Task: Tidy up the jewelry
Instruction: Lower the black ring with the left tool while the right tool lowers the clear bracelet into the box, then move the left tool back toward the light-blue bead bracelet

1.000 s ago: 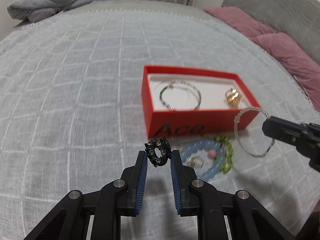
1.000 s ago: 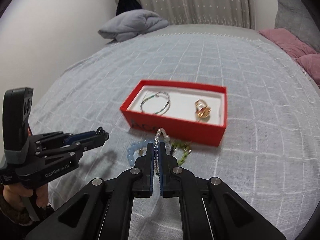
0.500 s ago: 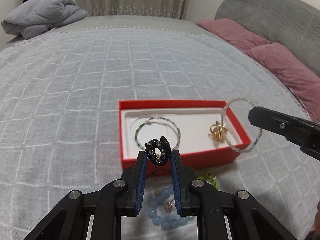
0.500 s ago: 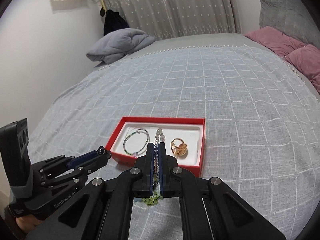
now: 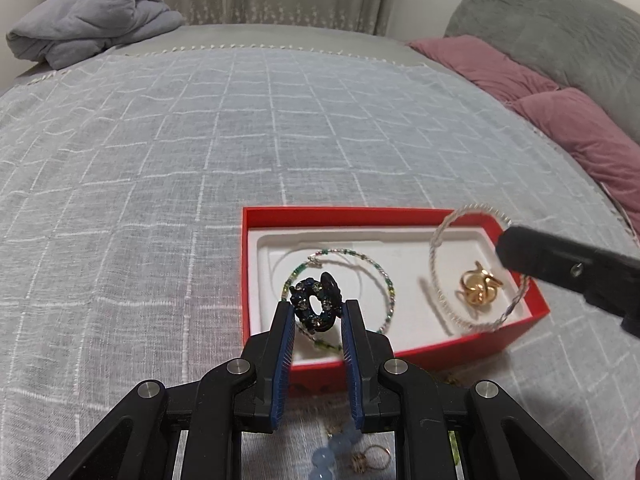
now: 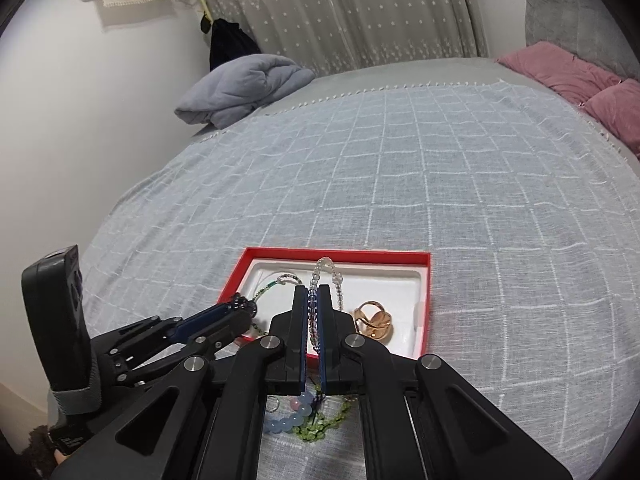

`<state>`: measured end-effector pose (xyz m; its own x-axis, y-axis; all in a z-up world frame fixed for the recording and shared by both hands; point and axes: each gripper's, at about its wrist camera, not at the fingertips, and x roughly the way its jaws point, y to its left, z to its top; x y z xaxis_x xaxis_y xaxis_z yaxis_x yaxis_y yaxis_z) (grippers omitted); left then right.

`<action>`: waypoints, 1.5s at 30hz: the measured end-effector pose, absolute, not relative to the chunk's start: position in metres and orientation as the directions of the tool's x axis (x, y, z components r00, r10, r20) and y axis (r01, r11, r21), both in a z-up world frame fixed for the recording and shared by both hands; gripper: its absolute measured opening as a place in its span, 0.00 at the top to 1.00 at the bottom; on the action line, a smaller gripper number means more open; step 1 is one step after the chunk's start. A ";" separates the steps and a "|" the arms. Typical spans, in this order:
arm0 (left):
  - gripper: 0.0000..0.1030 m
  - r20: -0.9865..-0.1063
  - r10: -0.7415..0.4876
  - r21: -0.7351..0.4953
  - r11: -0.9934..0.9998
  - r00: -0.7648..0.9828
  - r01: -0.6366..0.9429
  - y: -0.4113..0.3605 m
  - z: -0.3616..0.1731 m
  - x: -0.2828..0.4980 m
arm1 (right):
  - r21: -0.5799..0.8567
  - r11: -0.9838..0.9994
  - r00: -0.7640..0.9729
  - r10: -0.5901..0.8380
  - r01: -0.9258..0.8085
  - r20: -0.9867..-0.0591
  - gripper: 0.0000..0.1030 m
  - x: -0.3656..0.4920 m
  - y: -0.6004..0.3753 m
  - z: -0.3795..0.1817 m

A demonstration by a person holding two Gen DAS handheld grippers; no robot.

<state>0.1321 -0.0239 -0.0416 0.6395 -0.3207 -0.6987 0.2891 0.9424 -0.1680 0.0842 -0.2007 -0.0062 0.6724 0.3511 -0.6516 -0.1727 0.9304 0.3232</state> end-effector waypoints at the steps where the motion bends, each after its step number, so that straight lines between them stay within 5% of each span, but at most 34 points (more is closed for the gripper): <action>1: 0.81 -0.699 -0.319 -0.170 0.943 0.640 0.285 -0.024 -0.042 0.133 | 0.330 0.928 0.666 0.356 -0.171 -0.656 0.96 0.087 -0.200 -0.009; 8: 0.81 -0.702 -0.316 -0.178 0.946 0.638 0.272 -0.022 -0.043 0.136 | 0.308 0.943 0.666 0.312 -0.129 -0.678 0.96 0.098 -0.202 -0.021; 13: 0.64 -0.700 -0.328 -0.178 0.941 0.634 0.289 -0.025 -0.038 0.132 | 0.259 0.959 0.679 0.263 -0.110 -0.685 0.96 0.101 -0.204 -0.024; 26: 0.58 -0.688 -0.305 -0.121 0.943 0.658 0.311 -0.026 -0.021 0.109 | 0.228 0.966 0.701 0.245 -0.120 -0.669 0.94 0.090 -0.213 -0.012; 30: 0.53 -0.706 -0.278 -0.088 0.947 0.651 0.308 -0.025 -0.019 0.099 | 0.222 0.967 0.687 0.244 -0.123 -0.684 0.76 0.082 -0.214 -0.010; 40: 0.27 -0.748 -0.270 -0.099 0.949 0.606 0.300 -0.017 -0.024 0.084 | 0.188 0.976 0.639 0.217 -0.114 -0.738 0.74 0.052 -0.220 -0.013; 45: 0.21 -0.770 -0.273 -0.115 0.949 0.576 0.295 -0.014 -0.031 0.077 | 0.170 0.978 0.619 0.207 -0.120 -0.758 0.56 0.038 -0.221 -0.019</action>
<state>0.0769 -0.0136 -0.0312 0.5762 -0.2727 -0.7705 0.2946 0.9486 -0.1154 0.0378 -0.2207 -0.0189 0.6189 0.2073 -0.7576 -0.1195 0.9782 0.1700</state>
